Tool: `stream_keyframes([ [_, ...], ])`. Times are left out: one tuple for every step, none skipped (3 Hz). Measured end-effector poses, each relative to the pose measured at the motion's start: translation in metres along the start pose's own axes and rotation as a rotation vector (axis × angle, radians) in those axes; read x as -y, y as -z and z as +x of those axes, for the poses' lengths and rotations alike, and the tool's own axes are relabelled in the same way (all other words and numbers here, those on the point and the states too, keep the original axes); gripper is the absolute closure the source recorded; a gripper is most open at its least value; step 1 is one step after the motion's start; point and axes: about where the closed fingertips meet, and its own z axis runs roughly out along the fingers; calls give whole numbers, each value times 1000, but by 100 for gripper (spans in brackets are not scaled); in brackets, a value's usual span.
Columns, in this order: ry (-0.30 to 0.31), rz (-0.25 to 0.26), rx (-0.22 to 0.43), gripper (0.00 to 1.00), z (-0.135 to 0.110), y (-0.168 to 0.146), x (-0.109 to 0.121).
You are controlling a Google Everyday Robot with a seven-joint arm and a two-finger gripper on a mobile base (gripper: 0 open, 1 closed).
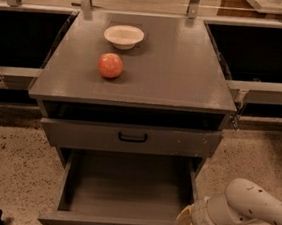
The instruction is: Close middle drawer
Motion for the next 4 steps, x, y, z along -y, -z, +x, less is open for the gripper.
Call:
stream_keyframes([
  [0, 0, 0, 93, 0, 0, 0],
  [41, 25, -25, 100, 1, -7, -12],
  [91, 43, -66, 100, 11, -34, -42],
  [91, 37, -68, 100, 11, -37, -41],
])
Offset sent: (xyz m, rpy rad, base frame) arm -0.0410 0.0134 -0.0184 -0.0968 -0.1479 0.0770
